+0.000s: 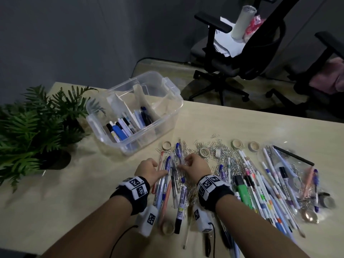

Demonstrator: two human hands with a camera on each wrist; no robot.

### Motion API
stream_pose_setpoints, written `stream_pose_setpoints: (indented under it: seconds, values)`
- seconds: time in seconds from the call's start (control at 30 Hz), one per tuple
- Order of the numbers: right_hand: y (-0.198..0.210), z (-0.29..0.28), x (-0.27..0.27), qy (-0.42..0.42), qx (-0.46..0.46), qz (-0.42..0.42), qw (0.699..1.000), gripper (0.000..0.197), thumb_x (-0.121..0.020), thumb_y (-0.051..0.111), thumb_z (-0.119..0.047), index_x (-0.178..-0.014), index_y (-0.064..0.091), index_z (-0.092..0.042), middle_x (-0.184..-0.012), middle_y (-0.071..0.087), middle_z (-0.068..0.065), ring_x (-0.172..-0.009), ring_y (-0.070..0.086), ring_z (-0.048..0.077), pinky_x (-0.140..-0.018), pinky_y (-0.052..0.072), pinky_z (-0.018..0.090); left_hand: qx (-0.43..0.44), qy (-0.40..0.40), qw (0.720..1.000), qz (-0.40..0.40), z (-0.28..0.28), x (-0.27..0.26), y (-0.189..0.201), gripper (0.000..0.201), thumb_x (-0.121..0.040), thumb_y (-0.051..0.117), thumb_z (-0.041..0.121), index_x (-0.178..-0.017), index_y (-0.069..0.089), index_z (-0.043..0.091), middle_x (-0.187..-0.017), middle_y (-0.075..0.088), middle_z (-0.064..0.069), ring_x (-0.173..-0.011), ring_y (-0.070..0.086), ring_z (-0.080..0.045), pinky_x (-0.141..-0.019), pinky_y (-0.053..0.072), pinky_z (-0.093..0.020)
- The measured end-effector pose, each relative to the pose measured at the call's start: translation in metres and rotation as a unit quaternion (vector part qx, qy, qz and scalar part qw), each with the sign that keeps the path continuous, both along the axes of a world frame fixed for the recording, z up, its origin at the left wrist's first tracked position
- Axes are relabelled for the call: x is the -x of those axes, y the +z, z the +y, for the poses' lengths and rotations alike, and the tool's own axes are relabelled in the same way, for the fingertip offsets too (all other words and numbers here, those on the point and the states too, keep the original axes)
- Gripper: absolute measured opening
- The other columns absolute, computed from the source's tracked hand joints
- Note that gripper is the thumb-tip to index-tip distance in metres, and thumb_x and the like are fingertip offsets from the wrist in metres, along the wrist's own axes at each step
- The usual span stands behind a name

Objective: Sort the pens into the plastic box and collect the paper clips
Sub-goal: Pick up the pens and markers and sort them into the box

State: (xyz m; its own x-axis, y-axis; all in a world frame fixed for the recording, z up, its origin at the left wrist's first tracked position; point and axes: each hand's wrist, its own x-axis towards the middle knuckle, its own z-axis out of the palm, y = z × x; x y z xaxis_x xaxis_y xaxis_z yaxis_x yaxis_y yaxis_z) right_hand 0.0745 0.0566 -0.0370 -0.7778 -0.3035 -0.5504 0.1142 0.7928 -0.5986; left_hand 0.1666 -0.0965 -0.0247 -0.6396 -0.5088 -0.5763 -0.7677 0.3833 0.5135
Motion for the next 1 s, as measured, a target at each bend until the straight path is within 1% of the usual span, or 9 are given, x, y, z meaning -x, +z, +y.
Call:
stream_pose_setpoints:
  seconds: [0.07, 0.17, 0.3, 0.47, 0.63, 0.73, 0.83, 0.9, 1.0]
  values:
    - [-0.004, -0.004, 0.004, 0.002, -0.019, 0.001, 1.000, 0.034, -0.077, 0.075, -0.040, -0.095, 0.053, -0.022, -0.087, 0.063, -0.003, -0.076, 0.064, 0.015, -0.076, 0.057, 0.040, 0.013, 0.000, 1.000, 0.001, 0.001, 0.005, -0.005, 0.045, -0.071, 0.079, 0.041, -0.101, 0.061, 0.012, -0.096, 0.063, -0.003, -0.086, 0.060, -0.019, -0.076, 0.051, -0.031]
    - [-0.009, -0.010, 0.008, 0.001, -0.016, -0.007, 1.000, 0.032, -0.077, 0.075, -0.037, -0.087, 0.049, -0.022, -0.083, 0.064, -0.001, -0.075, 0.065, 0.018, -0.076, 0.057, 0.043, 0.034, -0.019, 0.999, -0.012, 0.002, 0.011, -0.008, 0.038, -0.073, 0.078, 0.042, -0.093, 0.061, 0.015, -0.091, 0.060, 0.001, -0.081, 0.056, -0.016, -0.067, 0.042, -0.026]
    - [-0.007, -0.016, 0.015, 0.023, -0.044, 0.001, 0.999, 0.032, -0.079, 0.074, -0.037, -0.085, 0.047, -0.020, -0.080, 0.062, -0.001, -0.071, 0.062, 0.016, -0.073, 0.055, 0.037, 0.029, -0.032, 0.999, -0.030, 0.001, 0.020, -0.007, 0.030, -0.073, 0.077, 0.040, -0.075, 0.058, 0.017, -0.073, 0.055, 0.001, -0.068, 0.051, -0.016, -0.062, 0.038, -0.024]
    - [-0.003, -0.019, 0.025, 0.077, -0.095, 0.010, 0.992, 0.021, -0.086, 0.065, -0.032, -0.086, 0.054, -0.014, -0.082, 0.063, 0.002, -0.075, 0.061, 0.019, -0.071, 0.051, 0.032, -0.009, -0.047, 0.998, -0.051, -0.001, 0.028, -0.012, 0.035, -0.077, 0.075, 0.037, -0.061, 0.052, 0.016, -0.062, 0.045, -0.006, -0.058, 0.041, -0.019, -0.057, 0.031, -0.026]
    - [0.001, -0.023, 0.026, 0.093, -0.105, 0.003, 0.990, 0.020, -0.090, 0.059, -0.028, -0.083, 0.060, -0.009, -0.077, 0.066, 0.005, -0.072, 0.063, 0.019, -0.070, 0.054, 0.034, -0.031, -0.044, 0.997, -0.048, -0.003, 0.031, -0.011, 0.043, -0.078, 0.074, 0.036, -0.053, 0.045, 0.016, -0.059, 0.044, -0.006, -0.057, 0.042, -0.021, -0.056, 0.031, -0.028]
    - [0.001, -0.024, 0.026, 0.105, -0.107, 0.001, 0.989, 0.026, -0.091, 0.057, -0.028, -0.081, 0.064, -0.005, -0.077, 0.068, 0.008, -0.073, 0.066, 0.022, -0.073, 0.057, 0.038, -0.041, -0.029, 0.998, -0.030, -0.007, 0.031, -0.007, 0.043, -0.080, 0.072, 0.036, -0.053, 0.046, 0.015, -0.056, 0.047, -0.004, -0.057, 0.046, -0.020, -0.058, 0.035, -0.028]
    - [0.000, -0.024, 0.026, 0.109, -0.104, -0.012, 0.988, 0.032, -0.093, 0.056, -0.027, -0.076, 0.066, -0.002, -0.072, 0.069, 0.009, -0.068, 0.066, 0.022, -0.072, 0.058, 0.037, -0.052, -0.036, 0.998, 0.004, -0.013, 0.031, 0.000, 0.037, -0.083, 0.069, 0.036, -0.061, 0.060, 0.007, -0.063, 0.062, -0.009, -0.062, 0.057, -0.023, -0.061, 0.043, -0.029]
    - [0.003, -0.023, 0.025, 0.105, -0.103, -0.014, 0.989, 0.033, -0.093, 0.056, -0.029, -0.078, 0.065, -0.002, -0.075, 0.069, 0.011, -0.072, 0.067, 0.024, -0.071, 0.057, 0.035, -0.065, -0.033, 0.997, 0.034, -0.015, 0.031, 0.007, 0.028, -0.086, 0.066, 0.034, -0.067, 0.062, 0.013, -0.069, 0.068, -0.003, -0.065, 0.062, -0.015, -0.065, 0.048, -0.028]
    - [0.010, -0.021, 0.024, 0.088, -0.089, -0.002, 0.992, 0.029, -0.094, 0.055, -0.031, -0.086, 0.062, -0.003, -0.081, 0.067, 0.010, -0.075, 0.064, 0.024, -0.070, 0.053, 0.033, -0.105, -0.003, 0.991, 0.079, -0.014, 0.029, 0.018, 0.019, -0.091, 0.061, 0.029, -0.074, 0.058, 0.021, -0.075, 0.072, -0.001, -0.072, 0.070, -0.016, -0.073, 0.056, -0.040]
